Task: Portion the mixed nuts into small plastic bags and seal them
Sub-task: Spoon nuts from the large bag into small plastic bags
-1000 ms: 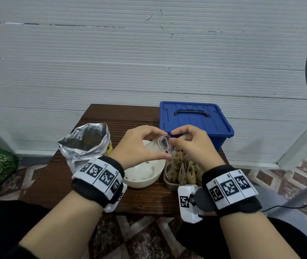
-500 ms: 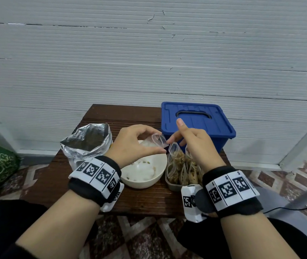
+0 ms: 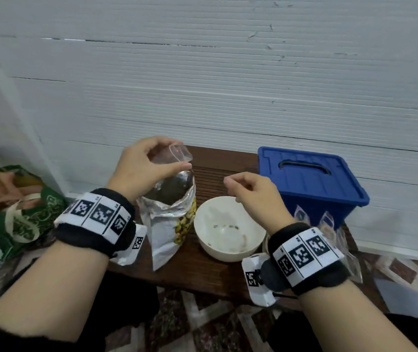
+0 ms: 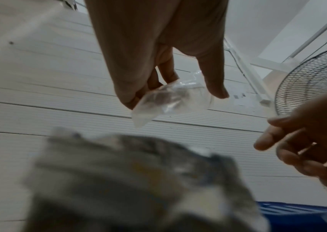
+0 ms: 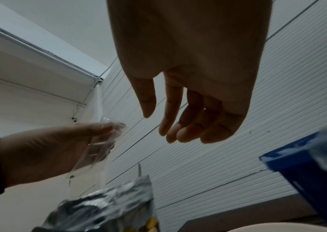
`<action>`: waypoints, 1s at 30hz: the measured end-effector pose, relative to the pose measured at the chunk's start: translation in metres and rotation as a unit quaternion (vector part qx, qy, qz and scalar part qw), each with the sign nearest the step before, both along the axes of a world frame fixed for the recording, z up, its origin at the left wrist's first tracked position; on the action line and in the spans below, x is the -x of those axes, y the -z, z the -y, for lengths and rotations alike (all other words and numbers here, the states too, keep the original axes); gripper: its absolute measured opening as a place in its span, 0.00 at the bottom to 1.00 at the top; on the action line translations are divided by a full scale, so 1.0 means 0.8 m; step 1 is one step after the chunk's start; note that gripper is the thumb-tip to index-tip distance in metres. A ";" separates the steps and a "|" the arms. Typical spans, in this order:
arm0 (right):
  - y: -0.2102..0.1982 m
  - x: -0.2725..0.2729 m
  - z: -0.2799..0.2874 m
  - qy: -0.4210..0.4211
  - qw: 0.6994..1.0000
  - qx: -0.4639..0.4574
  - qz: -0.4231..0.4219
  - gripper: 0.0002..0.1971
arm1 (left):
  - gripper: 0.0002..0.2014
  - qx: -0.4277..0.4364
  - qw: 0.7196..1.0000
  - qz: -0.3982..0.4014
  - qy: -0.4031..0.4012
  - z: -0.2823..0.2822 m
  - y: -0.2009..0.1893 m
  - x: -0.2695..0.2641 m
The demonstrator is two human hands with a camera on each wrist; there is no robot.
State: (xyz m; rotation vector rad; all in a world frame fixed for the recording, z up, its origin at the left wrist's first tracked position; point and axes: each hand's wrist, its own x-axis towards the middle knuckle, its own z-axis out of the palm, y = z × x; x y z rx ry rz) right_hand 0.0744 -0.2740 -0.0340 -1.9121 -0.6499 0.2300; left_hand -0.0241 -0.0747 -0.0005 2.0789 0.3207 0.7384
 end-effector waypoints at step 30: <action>0.030 0.025 -0.124 -0.071 0.946 0.111 0.295 0.11 | 0.23 -0.038 0.995 -0.093 -0.027 -0.061 0.056 0.014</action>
